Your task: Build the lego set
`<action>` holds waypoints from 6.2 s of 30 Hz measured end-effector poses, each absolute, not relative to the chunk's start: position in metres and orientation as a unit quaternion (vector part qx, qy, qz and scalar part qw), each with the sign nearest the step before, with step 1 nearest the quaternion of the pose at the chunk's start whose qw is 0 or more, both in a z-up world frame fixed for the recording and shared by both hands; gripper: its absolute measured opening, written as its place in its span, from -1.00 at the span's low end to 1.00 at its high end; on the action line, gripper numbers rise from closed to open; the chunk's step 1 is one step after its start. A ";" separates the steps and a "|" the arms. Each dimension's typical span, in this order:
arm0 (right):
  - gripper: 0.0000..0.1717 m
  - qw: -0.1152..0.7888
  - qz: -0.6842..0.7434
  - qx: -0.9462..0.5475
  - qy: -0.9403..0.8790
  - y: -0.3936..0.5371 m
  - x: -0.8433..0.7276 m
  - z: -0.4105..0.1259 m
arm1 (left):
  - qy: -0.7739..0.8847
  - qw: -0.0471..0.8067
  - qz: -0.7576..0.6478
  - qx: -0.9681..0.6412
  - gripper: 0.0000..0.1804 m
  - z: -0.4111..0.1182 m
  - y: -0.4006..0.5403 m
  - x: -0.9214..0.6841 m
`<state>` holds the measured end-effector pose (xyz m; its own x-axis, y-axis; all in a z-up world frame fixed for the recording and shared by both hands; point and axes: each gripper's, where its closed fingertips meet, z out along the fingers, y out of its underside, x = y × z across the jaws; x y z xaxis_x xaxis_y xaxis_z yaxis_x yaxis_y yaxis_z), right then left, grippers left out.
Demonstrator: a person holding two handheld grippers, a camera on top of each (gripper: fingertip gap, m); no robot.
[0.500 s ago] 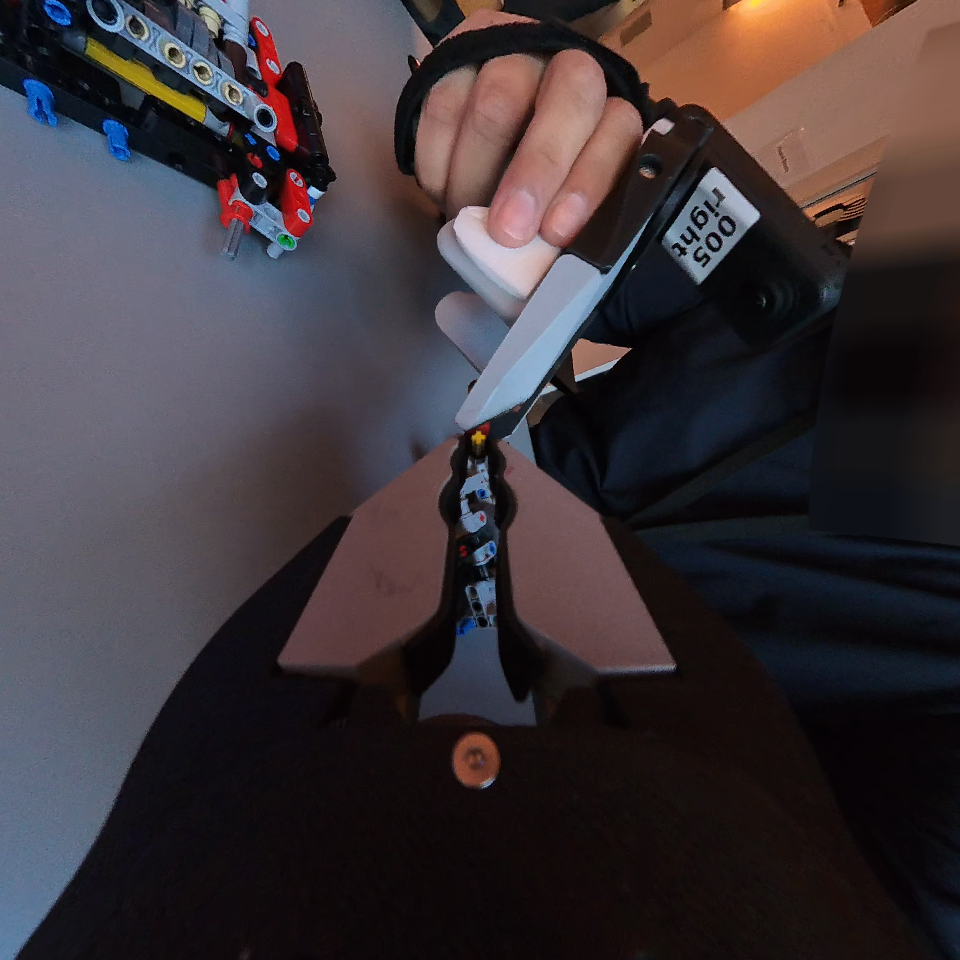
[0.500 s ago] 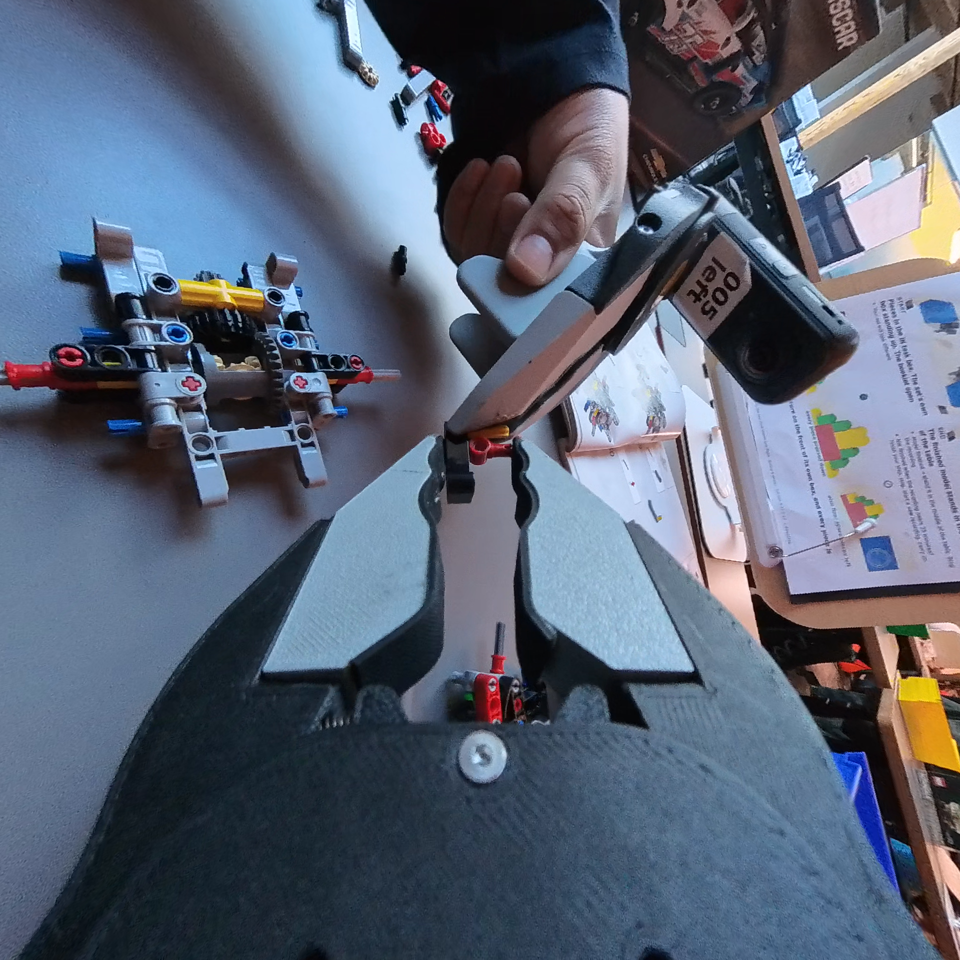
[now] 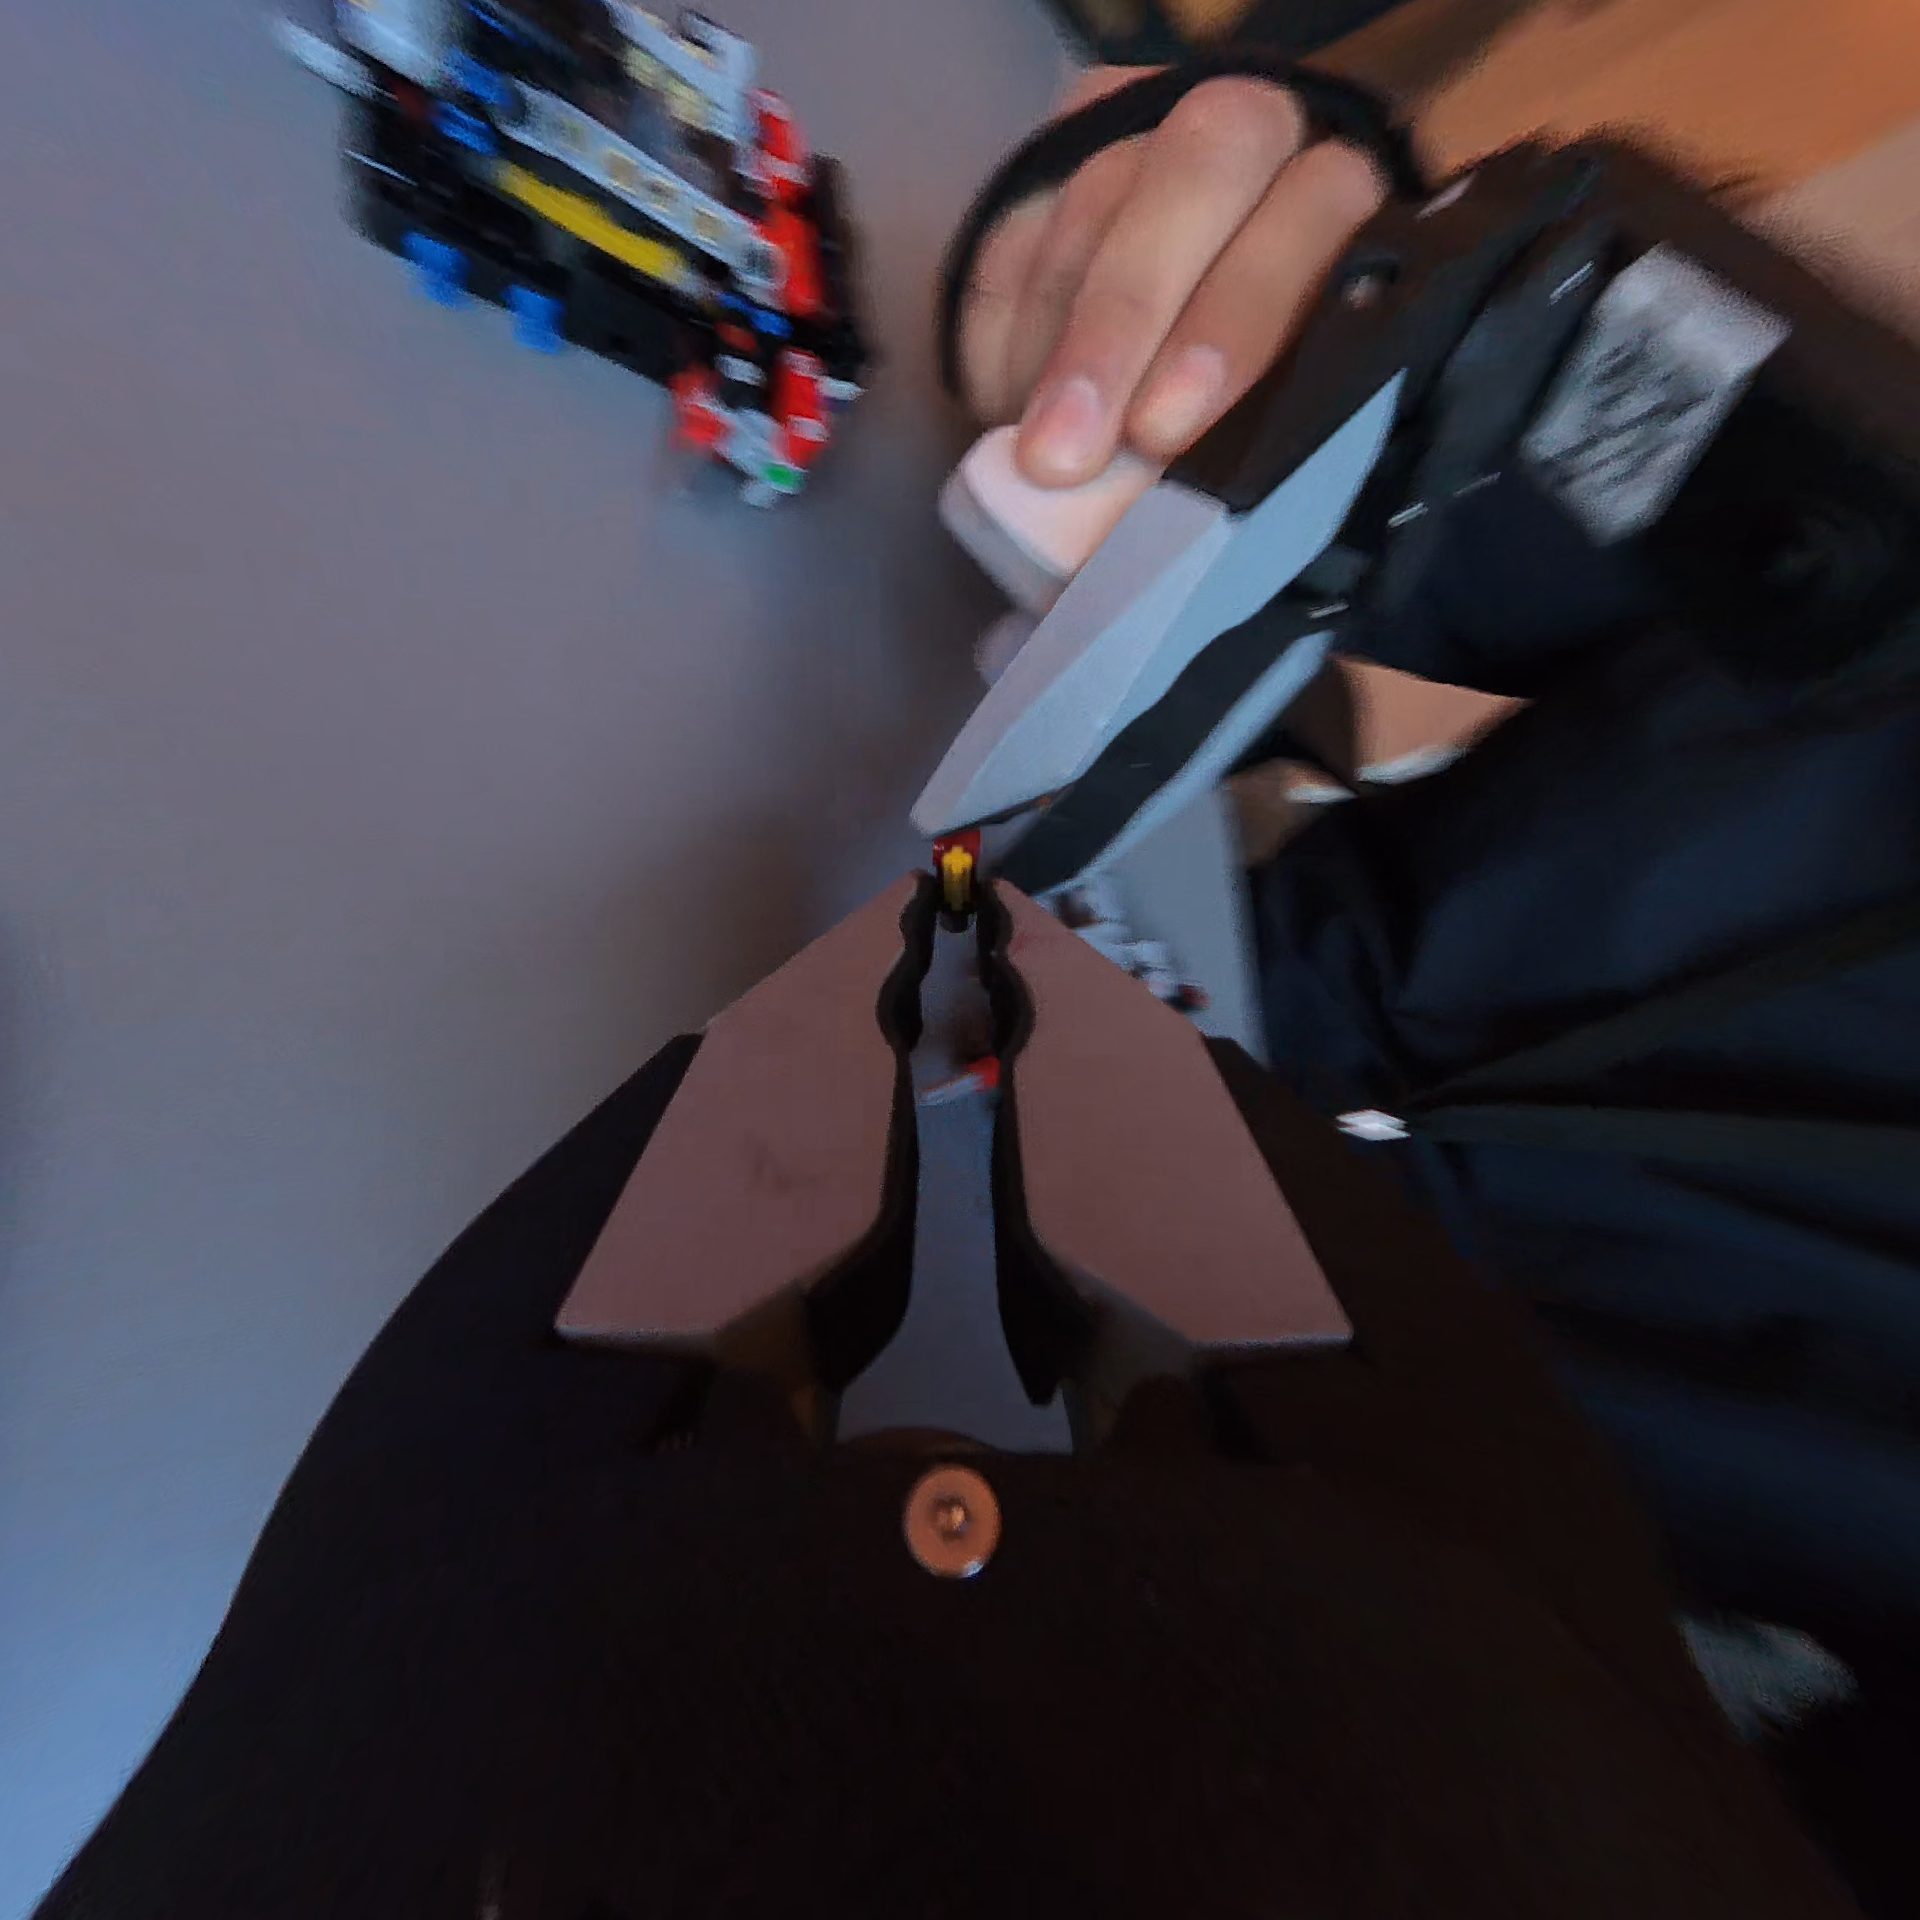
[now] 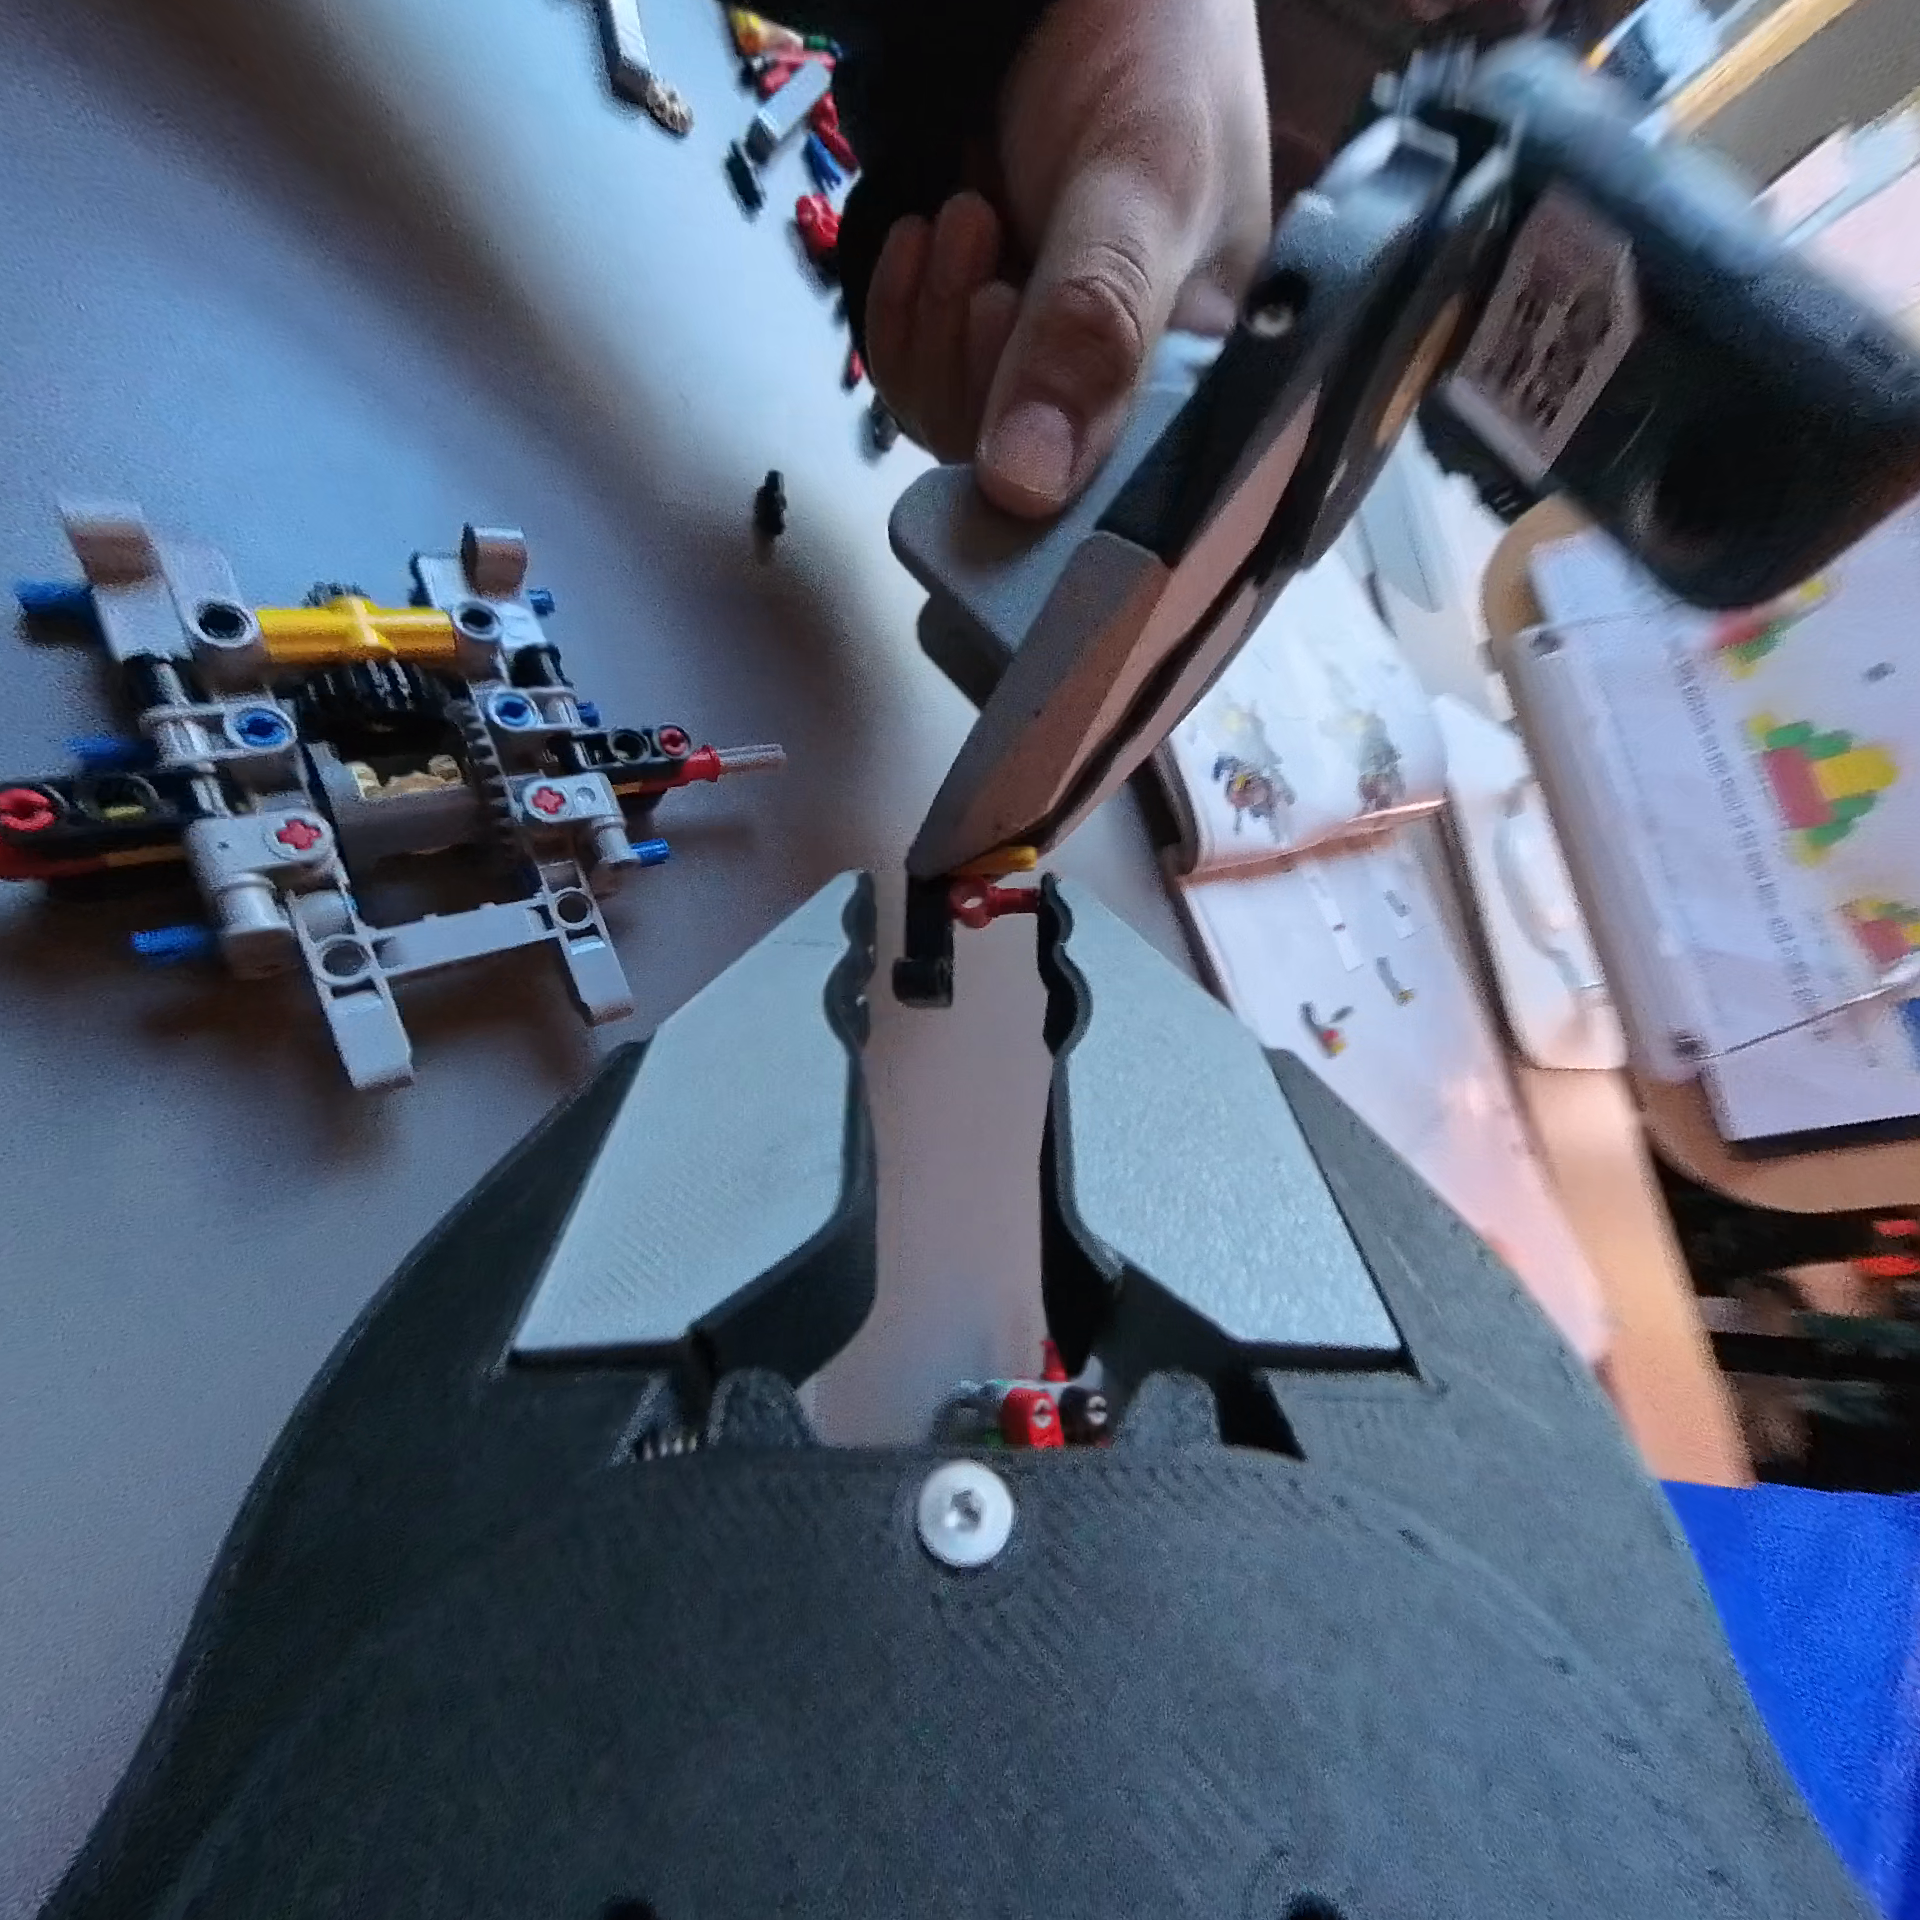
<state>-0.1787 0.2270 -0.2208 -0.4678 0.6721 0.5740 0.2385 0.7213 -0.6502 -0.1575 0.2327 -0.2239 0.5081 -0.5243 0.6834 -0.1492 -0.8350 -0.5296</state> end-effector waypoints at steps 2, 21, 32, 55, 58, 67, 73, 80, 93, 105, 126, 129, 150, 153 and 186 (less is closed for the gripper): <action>-0.69 0.404 0.297 -0.321 -0.804 0.232 -0.177 -0.215 | 0.215 0.241 -0.377 -0.868 -0.95 -0.227 0.238 -0.167; -0.89 0.440 0.365 -0.317 -0.757 0.233 -0.171 -0.180 | 0.424 0.407 -0.005 -0.809 -0.94 -0.185 0.243 -0.163; -0.95 0.470 0.342 -0.308 -0.753 0.234 -0.171 -0.176 | 0.441 0.398 0.040 -0.803 -0.94 -0.184 0.241 -0.164; -0.96 0.422 0.357 -0.232 -0.801 0.215 -0.156 -0.184 | 0.498 0.359 -0.040 -0.788 -0.94 -0.195 0.220 -0.150; -0.96 0.415 0.350 -0.225 -0.809 0.211 -0.155 -0.189 | 0.507 0.353 -0.038 -0.785 -0.94 -0.200 0.217 -0.150; -0.68 0.423 0.371 -0.262 -0.784 0.219 -0.163 -0.187 | 0.478 0.373 -0.037 -0.794 -0.94 -0.202 0.226 -0.165; -0.78 0.436 0.419 -0.328 -0.726 0.248 -0.166 -0.167 | 0.404 0.330 -0.084 -0.849 -0.94 -0.239 0.239 -0.202; -0.84 0.434 0.425 -0.353 -0.712 0.260 -0.168 -0.166 | 0.429 0.297 -0.113 -0.846 -0.92 -0.267 0.237 -0.208; -0.84 0.452 0.440 -0.355 -0.690 0.270 -0.166 -0.158 | 0.358 0.335 -0.079 -0.868 -0.37 -0.223 0.206 -0.247; -0.97 0.549 0.403 -0.375 -0.629 0.293 -0.163 -0.149 | 0.116 0.400 -0.044 -0.908 -0.67 -0.198 0.069 -0.257; -1.00 0.515 0.409 -0.399 -0.639 0.282 -0.175 -0.172 | 0.082 0.492 0.016 -0.867 -0.75 -0.236 0.003 -0.214; -1.00 0.514 0.428 -0.373 -0.643 0.267 -0.172 -0.165 | 0.079 0.511 0.010 -0.856 -0.77 -0.230 0.001 -0.216; -1.00 0.399 0.510 -0.325 -0.689 0.207 -0.172 -0.175 | 0.126 0.436 -0.108 -0.885 -0.86 -0.252 -0.002 -0.191; -1.00 0.401 0.502 -0.320 -0.696 0.200 -0.176 -0.179 | 0.142 0.450 -0.106 -0.876 -0.86 -0.249 -0.004 -0.188; -1.00 0.415 0.506 -0.360 -0.665 0.195 -0.242 -0.176 | 0.034 0.634 -0.068 -0.770 -0.92 -0.193 -0.030 -0.228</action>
<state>-0.2418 0.1955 -0.1759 -0.3959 0.8990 0.1872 0.0592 0.2285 -0.9718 -0.2284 -0.0304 -0.1927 0.9886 -0.1379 0.0610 0.0334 -0.1937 -0.9805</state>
